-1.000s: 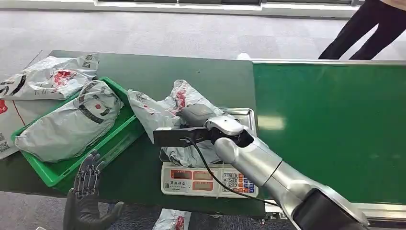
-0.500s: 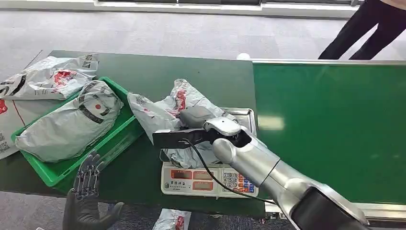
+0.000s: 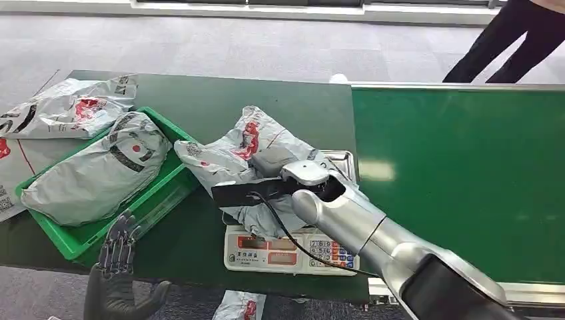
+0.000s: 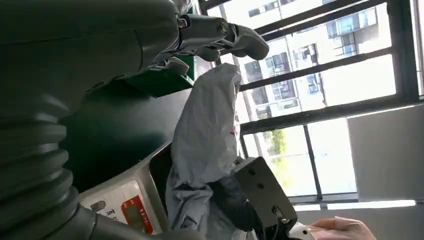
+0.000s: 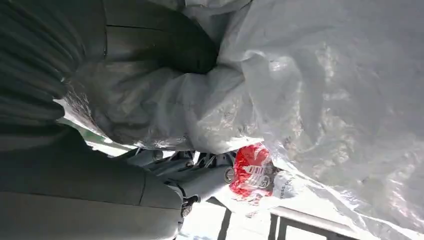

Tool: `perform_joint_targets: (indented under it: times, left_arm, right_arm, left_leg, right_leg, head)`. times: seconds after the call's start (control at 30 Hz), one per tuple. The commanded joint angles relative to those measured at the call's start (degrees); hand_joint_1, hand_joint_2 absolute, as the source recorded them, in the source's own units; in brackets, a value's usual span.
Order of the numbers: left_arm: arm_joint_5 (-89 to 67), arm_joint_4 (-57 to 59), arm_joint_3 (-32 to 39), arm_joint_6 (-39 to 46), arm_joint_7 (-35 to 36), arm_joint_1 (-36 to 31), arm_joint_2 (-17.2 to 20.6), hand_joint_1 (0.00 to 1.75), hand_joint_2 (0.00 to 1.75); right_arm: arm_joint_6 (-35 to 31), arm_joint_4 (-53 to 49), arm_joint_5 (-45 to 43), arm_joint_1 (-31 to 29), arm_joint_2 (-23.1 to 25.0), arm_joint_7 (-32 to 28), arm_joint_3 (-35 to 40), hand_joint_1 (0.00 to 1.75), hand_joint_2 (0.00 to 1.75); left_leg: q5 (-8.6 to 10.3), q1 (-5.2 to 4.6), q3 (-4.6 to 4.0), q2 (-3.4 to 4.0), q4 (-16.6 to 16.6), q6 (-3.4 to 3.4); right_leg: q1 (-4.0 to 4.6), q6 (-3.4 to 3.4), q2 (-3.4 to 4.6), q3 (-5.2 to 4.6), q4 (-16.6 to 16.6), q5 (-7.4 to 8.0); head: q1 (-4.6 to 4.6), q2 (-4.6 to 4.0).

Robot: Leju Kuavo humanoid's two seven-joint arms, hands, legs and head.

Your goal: Moved the parcel from conveyor to table for the left to box.

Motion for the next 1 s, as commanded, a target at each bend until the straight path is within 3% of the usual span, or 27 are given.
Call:
perform_joint_targets:
  times: [0.03, 1.0]
  left_arm:
    - [-0.14, 1.17, 2.33, -0.46, 0.33, -0.01, -0.69, 0.00, 1.75]
    - [-0.14, 1.17, 2.33, -0.46, 0.33, -0.01, -0.69, 0.00, 1.75]
  right_arm:
    - [0.42, 4.09, -0.07, -2.84, 0.50, 0.00, 2.51, 1.01, 1.75]
    - [0.42, 4.09, -0.07, -2.84, 0.50, 0.00, 2.51, 1.01, 1.75]
  left_leg:
    - [-0.01, -0.04, 0.05, 0.12, -0.06, 0.03]
    - [-0.02, -0.02, 0.02, 0.08, -0.02, 0.02]
  right_leg:
    - [-0.03, -0.04, 0.11, -0.01, -0.03, 0.01]
    - [-0.01, -0.03, 0.07, -0.02, 0.00, 0.00]
  head:
    - [0.00, 0.00]
    - [0.00, 0.00]
